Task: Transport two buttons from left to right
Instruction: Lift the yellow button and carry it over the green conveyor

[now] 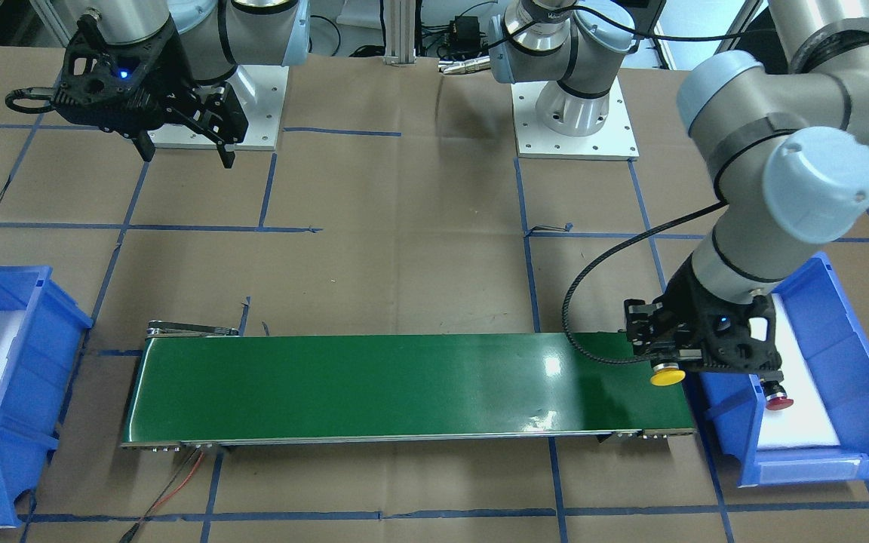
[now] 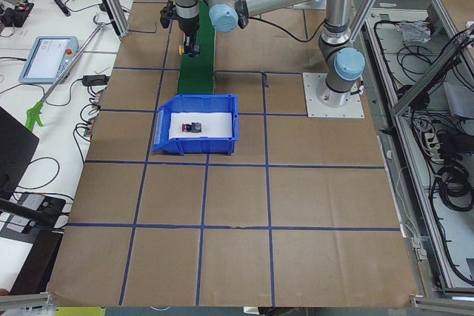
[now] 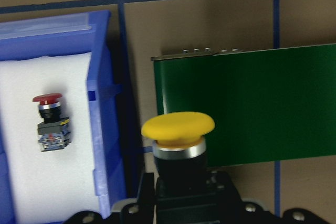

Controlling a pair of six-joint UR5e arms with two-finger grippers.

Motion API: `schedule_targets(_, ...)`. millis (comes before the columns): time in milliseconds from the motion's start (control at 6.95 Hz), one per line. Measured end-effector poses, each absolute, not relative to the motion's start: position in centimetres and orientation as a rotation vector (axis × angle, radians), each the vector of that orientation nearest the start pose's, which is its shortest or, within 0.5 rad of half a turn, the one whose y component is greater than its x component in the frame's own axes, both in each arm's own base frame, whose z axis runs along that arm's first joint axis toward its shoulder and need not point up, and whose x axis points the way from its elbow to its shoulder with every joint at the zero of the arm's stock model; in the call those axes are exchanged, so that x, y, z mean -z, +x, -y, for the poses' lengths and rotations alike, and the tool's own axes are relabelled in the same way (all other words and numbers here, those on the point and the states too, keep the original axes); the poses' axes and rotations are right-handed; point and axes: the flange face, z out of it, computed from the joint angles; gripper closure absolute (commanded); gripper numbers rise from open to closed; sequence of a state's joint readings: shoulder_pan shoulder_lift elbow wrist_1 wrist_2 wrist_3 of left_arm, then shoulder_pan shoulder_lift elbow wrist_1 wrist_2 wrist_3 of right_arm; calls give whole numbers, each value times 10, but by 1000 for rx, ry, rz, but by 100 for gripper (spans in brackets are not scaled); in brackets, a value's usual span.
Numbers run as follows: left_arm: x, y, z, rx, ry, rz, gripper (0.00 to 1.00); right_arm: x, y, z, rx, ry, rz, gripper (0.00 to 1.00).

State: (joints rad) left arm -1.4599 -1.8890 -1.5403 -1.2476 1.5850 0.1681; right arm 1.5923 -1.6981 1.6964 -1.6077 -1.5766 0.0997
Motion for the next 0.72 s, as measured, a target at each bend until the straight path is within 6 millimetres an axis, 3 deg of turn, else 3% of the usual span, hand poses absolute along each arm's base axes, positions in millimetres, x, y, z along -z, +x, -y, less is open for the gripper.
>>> schedule_targets(288, -313, -91, 633, 19, 84, -3124, 91, -488, 142, 439, 59, 124, -3141, 0)
schedule_targets(720, -263, -101, 622, 7, 98, -3126, 88, -484, 140, 438, 46, 128, -3143, 0)
